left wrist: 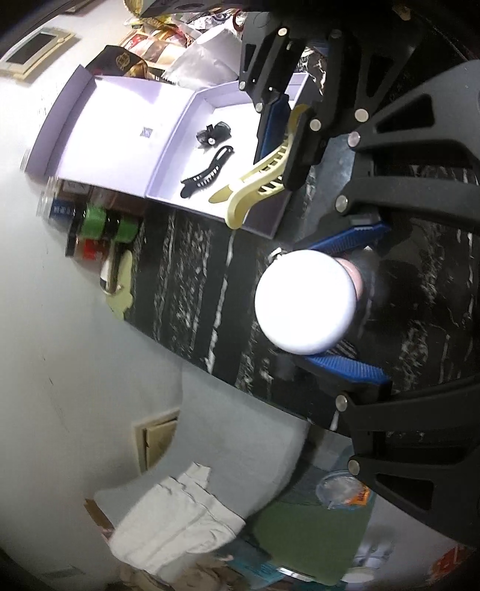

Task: Organize objects
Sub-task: 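Carry the white puff and cream claw clip over the white gift box with both grippers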

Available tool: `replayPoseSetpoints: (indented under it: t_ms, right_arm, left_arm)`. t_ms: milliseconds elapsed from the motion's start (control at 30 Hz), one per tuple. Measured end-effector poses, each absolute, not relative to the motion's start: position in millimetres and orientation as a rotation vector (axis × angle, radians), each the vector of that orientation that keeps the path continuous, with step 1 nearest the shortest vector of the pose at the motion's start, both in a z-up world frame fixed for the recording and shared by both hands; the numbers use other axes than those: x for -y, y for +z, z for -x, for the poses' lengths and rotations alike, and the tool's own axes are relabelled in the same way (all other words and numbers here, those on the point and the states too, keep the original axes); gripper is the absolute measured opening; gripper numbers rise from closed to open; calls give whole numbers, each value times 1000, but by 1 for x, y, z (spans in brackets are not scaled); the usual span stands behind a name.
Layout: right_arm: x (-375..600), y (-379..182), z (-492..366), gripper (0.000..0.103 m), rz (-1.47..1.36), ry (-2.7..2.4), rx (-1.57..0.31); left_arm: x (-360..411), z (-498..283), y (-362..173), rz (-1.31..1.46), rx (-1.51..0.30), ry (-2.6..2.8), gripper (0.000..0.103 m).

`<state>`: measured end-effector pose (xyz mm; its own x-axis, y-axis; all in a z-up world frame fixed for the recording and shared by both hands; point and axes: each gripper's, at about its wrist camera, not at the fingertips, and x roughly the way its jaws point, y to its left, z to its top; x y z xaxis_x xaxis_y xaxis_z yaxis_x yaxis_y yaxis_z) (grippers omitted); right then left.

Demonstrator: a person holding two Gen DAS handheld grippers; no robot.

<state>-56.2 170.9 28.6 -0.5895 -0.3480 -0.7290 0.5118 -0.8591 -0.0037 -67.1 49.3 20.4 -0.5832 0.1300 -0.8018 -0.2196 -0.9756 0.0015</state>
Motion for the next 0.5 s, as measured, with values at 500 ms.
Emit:
replayPoseSetpoints:
  t_ms: [500]
  right_arm:
    - [-216, 40, 69, 21, -1050, -2500, -247]
  left_arm:
    - [-99, 96, 33, 1249, -167, 2532, 50]
